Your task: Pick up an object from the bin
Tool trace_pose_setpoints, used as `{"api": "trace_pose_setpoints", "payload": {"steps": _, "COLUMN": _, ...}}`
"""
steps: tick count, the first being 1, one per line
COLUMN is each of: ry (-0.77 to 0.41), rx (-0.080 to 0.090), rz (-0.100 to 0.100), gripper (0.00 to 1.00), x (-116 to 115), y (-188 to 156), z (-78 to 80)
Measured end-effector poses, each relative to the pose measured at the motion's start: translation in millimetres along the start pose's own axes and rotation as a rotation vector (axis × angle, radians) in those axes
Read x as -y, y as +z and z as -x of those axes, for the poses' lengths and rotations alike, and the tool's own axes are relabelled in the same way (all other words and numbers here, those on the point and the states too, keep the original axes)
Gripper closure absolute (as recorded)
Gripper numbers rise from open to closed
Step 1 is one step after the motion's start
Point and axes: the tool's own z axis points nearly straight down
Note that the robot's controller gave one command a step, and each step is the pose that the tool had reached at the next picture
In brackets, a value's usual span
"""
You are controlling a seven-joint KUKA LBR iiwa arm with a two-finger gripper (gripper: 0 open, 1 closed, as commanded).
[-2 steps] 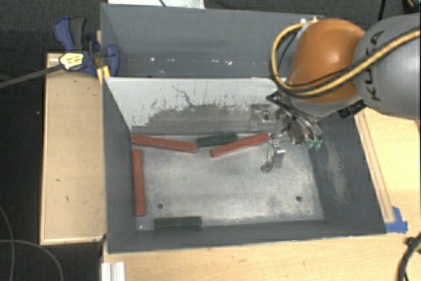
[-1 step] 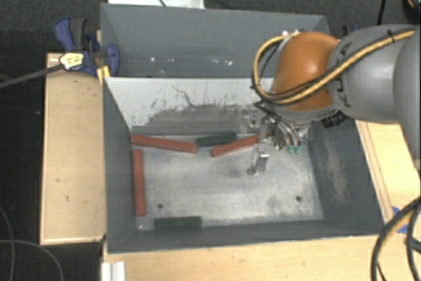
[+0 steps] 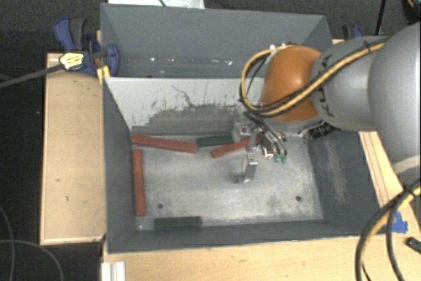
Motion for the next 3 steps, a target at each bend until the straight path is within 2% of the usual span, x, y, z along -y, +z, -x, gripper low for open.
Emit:
{"api": "trace_pose_setpoints", "payload": {"steps": 1, "ry": 0.0, "rx": 0.012, "rz": 0.0, "gripper": 1.0, "x": 0.7, "y": -5.3, "z": 3.5}}
{"api": "trace_pose_setpoints", "payload": {"steps": 2, "ry": -0.001, "rx": -0.001, "rz": -0.001, "gripper": 0.0, "x": 0.6, "y": -2.0, "z": -0.1}}
{"api": "trace_pose_setpoints", "payload": {"steps": 3, "ry": -0.047, "rx": 0.003, "rz": 0.0, "gripper": 0.0, "x": -14.5, "y": -63.9, "z": -42.2}}
